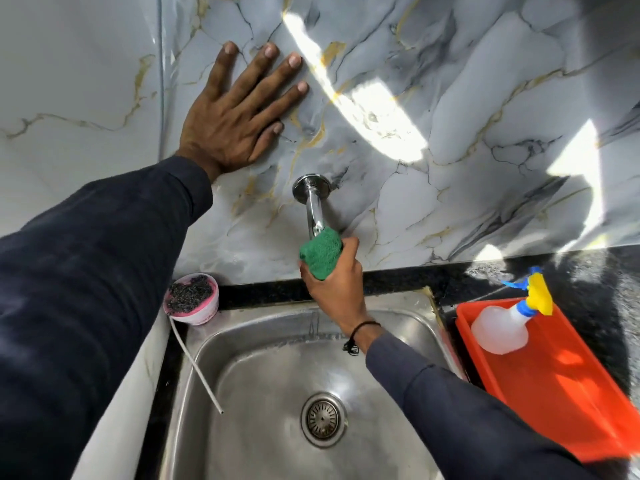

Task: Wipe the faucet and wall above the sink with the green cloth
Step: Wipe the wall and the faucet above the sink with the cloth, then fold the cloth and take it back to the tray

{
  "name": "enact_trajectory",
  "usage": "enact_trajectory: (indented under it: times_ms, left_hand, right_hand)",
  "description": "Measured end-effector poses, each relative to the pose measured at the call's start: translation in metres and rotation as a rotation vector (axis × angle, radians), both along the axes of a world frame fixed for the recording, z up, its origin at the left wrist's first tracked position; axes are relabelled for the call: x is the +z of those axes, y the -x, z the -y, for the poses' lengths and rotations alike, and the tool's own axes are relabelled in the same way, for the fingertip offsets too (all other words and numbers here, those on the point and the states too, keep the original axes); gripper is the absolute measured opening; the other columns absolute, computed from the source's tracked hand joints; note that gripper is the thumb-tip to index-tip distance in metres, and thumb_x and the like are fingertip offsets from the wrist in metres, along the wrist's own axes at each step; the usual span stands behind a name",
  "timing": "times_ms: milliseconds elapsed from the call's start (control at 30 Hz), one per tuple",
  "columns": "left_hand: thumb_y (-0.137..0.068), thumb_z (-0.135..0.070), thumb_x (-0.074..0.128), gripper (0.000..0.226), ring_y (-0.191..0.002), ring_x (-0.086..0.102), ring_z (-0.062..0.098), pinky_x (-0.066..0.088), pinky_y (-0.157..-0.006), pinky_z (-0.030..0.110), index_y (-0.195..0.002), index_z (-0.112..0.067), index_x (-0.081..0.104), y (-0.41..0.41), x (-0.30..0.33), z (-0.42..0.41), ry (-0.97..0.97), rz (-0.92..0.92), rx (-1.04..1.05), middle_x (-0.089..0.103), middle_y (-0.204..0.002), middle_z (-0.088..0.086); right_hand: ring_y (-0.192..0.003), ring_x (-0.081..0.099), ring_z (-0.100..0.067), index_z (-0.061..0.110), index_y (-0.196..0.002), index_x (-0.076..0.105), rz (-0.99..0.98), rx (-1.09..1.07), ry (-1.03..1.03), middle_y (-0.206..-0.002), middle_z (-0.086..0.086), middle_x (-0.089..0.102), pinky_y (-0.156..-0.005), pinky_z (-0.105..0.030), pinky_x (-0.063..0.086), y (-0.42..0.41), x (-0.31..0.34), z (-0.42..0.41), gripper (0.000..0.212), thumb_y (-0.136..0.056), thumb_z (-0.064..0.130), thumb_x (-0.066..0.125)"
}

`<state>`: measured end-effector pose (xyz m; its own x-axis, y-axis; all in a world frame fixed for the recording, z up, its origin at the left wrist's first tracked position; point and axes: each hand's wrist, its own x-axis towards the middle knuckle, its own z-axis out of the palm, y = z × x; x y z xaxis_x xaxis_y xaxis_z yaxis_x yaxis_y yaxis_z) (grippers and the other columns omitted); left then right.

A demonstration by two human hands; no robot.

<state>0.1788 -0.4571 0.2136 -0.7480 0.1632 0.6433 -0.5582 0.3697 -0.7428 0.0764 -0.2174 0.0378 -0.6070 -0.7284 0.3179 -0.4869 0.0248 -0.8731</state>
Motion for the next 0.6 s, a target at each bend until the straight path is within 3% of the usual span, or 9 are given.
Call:
enact_trajectory:
  times_ms: [133, 200, 267, 300, 367, 400, 500, 600]
  left_hand:
    - [-0.115, -0.034, 0.033, 0.067, -0.169, 0.016, 0.036, 0.021, -0.132, 0.070, -0.178, -0.021, 0.013, -0.008, 0.010, -0.030, -0.338, 0.108, 0.041, 0.014, -0.184, 0.010]
    - [-0.111, -0.030, 0.034, 0.070, -0.169, 0.011, 0.039, 0.017, -0.132, 0.074, -0.177, -0.015, 0.017, -0.009, 0.015, -0.058, -0.557, 0.109, 0.097, 0.012, -0.184, 0.015]
    - [-0.101, -0.029, 0.044, 0.066, -0.155, 0.041, 0.048, 0.036, -0.124, 0.067, -0.162, -0.002, 0.046, -0.008, 0.007, -0.101, -0.791, 0.021, 0.072, 0.042, -0.168, 0.027]
    - [-0.099, -0.028, 0.047, 0.056, -0.133, 0.059, 0.049, 0.047, -0.111, 0.060, -0.144, 0.002, 0.062, -0.010, -0.004, -0.125, -0.927, -0.057, -0.007, 0.060, -0.146, 0.029]
    - [-0.101, -0.029, 0.052, 0.037, -0.094, 0.067, 0.036, 0.055, -0.086, 0.049, -0.110, 0.001, 0.073, -0.017, -0.030, -0.179, -1.274, -0.178, -0.164, 0.072, -0.104, 0.022]
    - [-0.104, -0.032, 0.056, 0.034, -0.086, 0.066, 0.031, 0.057, -0.081, 0.047, -0.103, -0.003, 0.073, -0.019, -0.042, -0.204, -1.448, -0.171, -0.187, 0.073, -0.094, 0.016]
    - [-0.103, -0.043, 0.069, 0.037, -0.090, 0.069, 0.022, 0.059, -0.083, 0.037, -0.119, -0.009, 0.073, -0.019, -0.074, -0.260, -1.876, -0.111, -0.112, 0.076, -0.101, 0.005]
    - [-0.096, -0.026, 0.082, 0.034, -0.094, 0.068, 0.021, 0.058, -0.087, 0.037, -0.119, -0.004, 0.071, -0.013, -0.096, -0.294, -2.210, -0.352, -0.141, 0.072, -0.103, 0.005]
  right_hand:
    - [-0.088, 0.070, -0.020, 0.016, -0.114, 0.039, 0.008, 0.078, -0.227, -0.103, -0.002, 0.067, -0.061, -0.025, 0.059, 0.011, -0.022, -0.038, 0.062, -0.078, 0.026, 0.088]
    - [-0.089, 0.069, -0.019, 0.022, -0.110, 0.038, 0.048, 0.062, -0.323, -0.099, 0.004, 0.065, -0.061, -0.022, 0.054, 0.017, -0.028, -0.062, 0.063, -0.073, 0.023, 0.088]
    - [-0.090, 0.068, -0.021, 0.024, -0.110, 0.037, 0.088, 0.016, -0.346, -0.099, 0.005, 0.063, -0.063, -0.028, 0.056, 0.020, -0.020, -0.081, 0.065, -0.068, 0.025, 0.088]
    - [-0.092, 0.069, -0.023, 0.024, -0.111, 0.037, 0.091, -0.005, -0.350, -0.102, 0.002, 0.064, -0.066, -0.034, 0.059, 0.021, -0.013, -0.087, 0.067, -0.067, 0.025, 0.088]
    - [-0.097, 0.068, -0.027, 0.020, -0.113, 0.037, 0.055, -0.051, -0.362, -0.109, -0.005, 0.065, -0.072, -0.036, 0.058, 0.020, 0.003, -0.095, 0.073, -0.065, 0.027, 0.091]
    - [-0.099, 0.067, -0.029, 0.018, -0.114, 0.036, 0.033, -0.063, -0.365, -0.113, -0.008, 0.066, -0.074, -0.034, 0.056, 0.019, 0.013, -0.100, 0.076, -0.064, 0.028, 0.092]
    - [-0.103, 0.068, -0.033, 0.017, -0.117, 0.035, 0.003, -0.060, -0.345, -0.118, -0.012, 0.068, -0.076, -0.032, 0.053, 0.015, 0.034, -0.115, 0.079, -0.063, 0.025, 0.093]
    - [-0.104, 0.068, -0.033, 0.010, -0.127, 0.036, -0.029, -0.017, -0.333, -0.121, -0.014, 0.067, -0.074, -0.030, 0.051, 0.010, 0.048, -0.131, 0.087, -0.063, 0.020, 0.093]
